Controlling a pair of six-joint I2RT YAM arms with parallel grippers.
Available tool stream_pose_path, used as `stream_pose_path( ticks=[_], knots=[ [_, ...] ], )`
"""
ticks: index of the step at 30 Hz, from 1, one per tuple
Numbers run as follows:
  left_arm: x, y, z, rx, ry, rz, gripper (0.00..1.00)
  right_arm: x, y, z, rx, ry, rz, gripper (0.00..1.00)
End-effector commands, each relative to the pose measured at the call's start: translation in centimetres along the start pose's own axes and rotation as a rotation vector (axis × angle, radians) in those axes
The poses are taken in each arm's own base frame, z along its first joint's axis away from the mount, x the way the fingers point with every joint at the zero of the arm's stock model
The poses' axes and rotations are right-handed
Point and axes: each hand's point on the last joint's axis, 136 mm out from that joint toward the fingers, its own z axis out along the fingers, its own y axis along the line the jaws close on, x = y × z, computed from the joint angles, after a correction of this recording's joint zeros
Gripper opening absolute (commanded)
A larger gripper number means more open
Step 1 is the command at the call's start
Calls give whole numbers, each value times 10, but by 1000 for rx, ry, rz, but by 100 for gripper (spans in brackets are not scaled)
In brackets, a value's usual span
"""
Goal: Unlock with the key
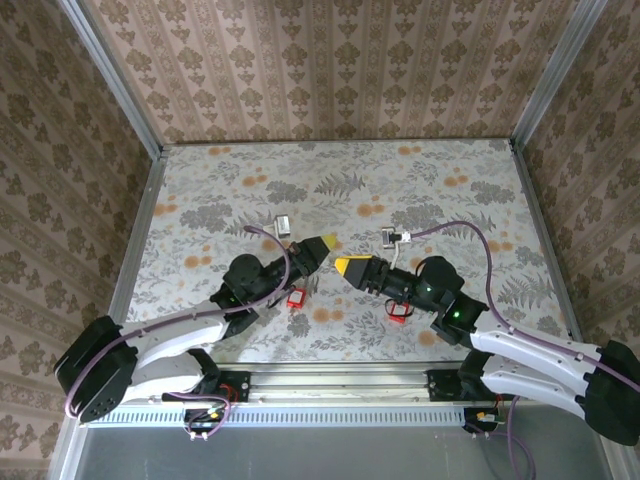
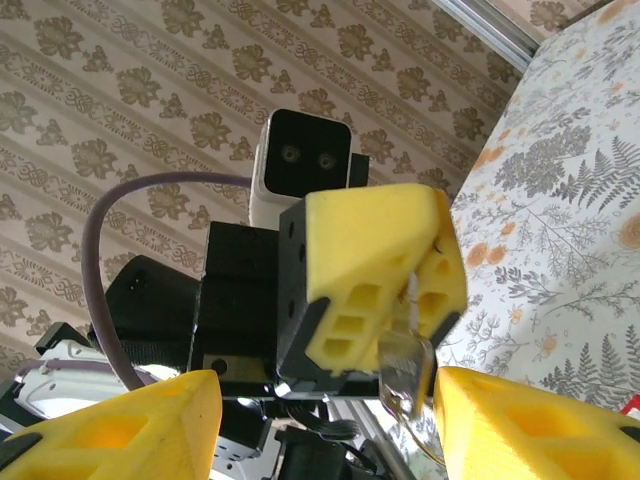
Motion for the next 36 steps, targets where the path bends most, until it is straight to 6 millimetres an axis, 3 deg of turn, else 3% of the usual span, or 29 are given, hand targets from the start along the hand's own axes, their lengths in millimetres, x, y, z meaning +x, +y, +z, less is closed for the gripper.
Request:
stream_pose_path(
  ticks=[1, 6, 13, 22, 36],
  knots=[
    [-9, -25, 3, 88, -53, 44, 0, 1, 6, 3, -47, -2, 12, 58],
    [-11, -31, 2, 115, -69, 51, 0, 1, 4, 6, -51, -3, 15, 53],
    [-12, -37, -1, 149, -98, 57, 0, -2, 7, 6, -67, -22, 19, 36],
    [-5, -35, -1, 184, -122, 42, 0, -6, 10, 8, -79, -35, 22, 29],
    [-1, -38, -4, 183, -139, 69, 0, -8, 11, 3, -52, -28, 10, 6]
  ],
)
